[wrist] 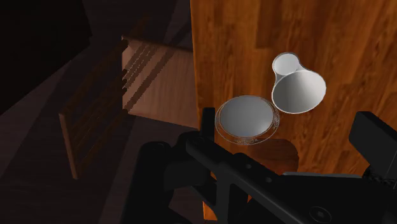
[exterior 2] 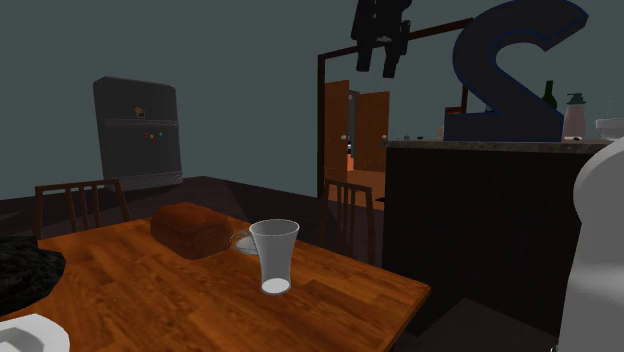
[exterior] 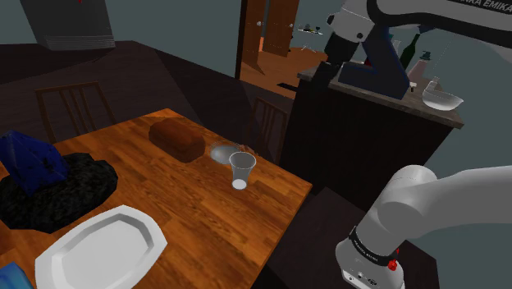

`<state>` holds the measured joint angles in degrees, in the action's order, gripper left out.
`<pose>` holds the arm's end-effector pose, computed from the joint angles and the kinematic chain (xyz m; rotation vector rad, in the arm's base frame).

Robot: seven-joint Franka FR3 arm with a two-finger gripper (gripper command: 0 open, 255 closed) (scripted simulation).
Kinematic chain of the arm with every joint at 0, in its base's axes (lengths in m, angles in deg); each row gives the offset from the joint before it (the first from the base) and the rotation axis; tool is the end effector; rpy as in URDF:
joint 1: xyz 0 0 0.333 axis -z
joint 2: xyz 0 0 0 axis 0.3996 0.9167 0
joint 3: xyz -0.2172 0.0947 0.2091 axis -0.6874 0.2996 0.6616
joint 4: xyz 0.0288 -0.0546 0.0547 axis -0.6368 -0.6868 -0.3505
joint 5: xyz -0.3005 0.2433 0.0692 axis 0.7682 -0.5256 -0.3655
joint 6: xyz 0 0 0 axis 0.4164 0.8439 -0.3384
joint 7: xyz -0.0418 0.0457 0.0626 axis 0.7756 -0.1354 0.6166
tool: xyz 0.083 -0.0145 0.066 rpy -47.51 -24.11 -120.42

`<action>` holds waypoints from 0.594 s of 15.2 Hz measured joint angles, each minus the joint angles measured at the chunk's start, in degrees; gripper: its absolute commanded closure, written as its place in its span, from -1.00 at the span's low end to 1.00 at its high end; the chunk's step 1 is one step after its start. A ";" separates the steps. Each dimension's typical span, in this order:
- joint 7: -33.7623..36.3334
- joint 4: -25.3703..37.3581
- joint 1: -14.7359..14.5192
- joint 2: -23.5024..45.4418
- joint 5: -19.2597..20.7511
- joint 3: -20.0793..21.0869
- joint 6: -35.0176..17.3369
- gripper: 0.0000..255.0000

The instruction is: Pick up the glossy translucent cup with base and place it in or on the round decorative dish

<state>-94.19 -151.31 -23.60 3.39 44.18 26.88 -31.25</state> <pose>0.3142 -0.0087 0.6470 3.0991 0.2510 0.2950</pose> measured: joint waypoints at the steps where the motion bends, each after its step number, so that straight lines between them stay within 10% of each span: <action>1: 0.00 0.00 0.00 0.00 0.00 0.00 0.00 -1.00; 9: 9.75 -5.60 -0.19 5.44 -0.36 8.37 -8.71 -1.00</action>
<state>-84.44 -156.91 -23.79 8.83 43.82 35.25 -39.96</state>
